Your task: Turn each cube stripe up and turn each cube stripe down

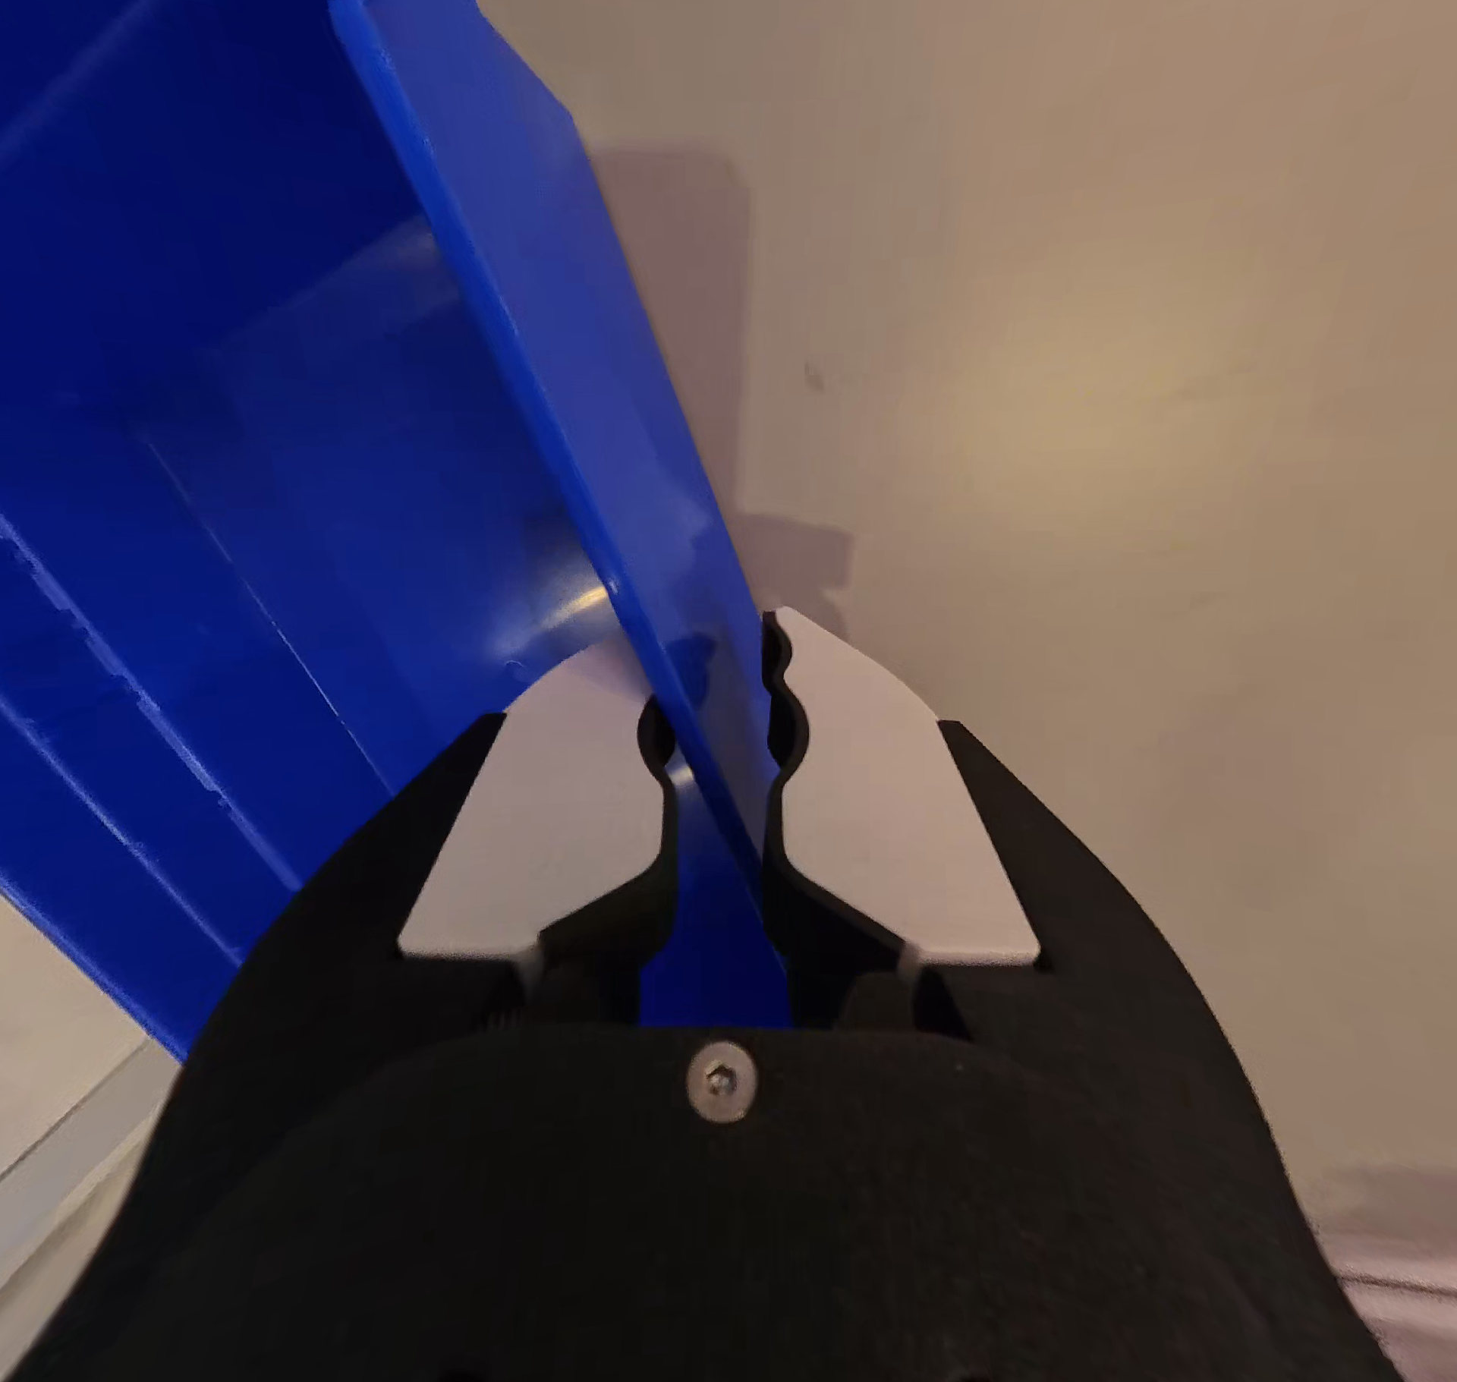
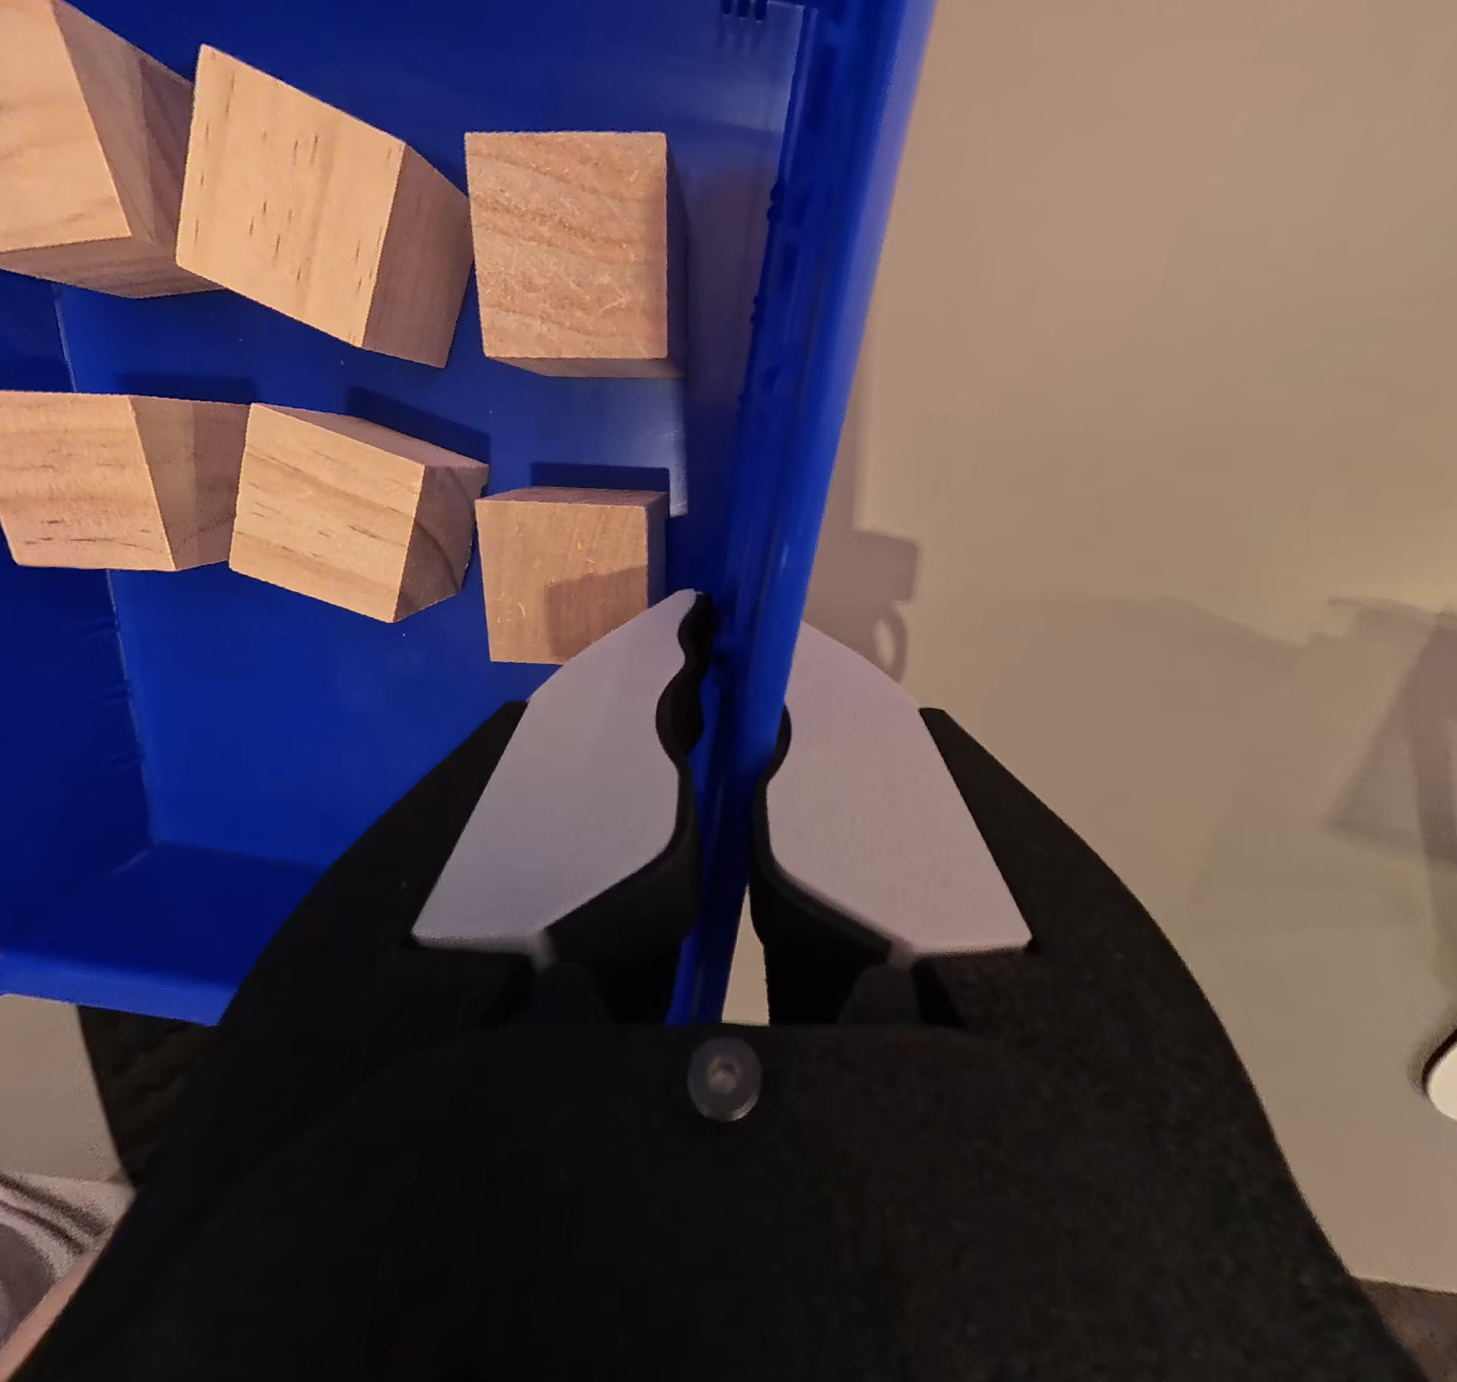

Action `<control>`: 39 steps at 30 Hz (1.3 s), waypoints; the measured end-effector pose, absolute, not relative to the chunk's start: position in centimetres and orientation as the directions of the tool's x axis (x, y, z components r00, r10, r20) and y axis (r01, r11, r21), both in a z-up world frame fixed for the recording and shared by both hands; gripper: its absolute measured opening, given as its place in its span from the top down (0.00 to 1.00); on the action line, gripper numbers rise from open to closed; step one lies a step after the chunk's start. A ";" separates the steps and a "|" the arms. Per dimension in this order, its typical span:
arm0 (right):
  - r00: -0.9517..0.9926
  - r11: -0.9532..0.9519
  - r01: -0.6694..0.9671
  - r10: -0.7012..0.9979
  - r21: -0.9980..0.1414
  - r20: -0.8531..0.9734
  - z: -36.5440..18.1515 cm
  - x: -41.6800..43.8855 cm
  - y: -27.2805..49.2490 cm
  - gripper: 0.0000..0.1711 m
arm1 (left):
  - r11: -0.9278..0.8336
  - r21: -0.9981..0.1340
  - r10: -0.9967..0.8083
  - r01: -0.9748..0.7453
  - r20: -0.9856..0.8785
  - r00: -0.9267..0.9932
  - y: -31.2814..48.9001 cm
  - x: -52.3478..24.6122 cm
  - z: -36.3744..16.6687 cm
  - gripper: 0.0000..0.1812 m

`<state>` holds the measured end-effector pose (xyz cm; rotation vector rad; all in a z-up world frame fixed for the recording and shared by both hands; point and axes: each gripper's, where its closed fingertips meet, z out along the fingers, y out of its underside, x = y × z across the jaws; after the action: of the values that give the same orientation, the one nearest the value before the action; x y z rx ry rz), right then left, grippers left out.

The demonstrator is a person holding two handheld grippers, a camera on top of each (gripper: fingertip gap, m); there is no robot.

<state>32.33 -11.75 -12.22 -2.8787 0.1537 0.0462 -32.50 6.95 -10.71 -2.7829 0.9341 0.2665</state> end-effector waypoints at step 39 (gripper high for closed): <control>0.967 -0.933 0.207 0.241 -0.293 -0.084 -12.4 16.5 -1.9 0.95 | -0.409 -0.451 -0.896 -0.793 0.033 0.443 -1.6 -11.1 -9.9 0.79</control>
<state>16.54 -1.85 -12.41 -2.8317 -0.3290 0.1715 -11.07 -1.55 -9.90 -2.3290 1.4342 -0.3824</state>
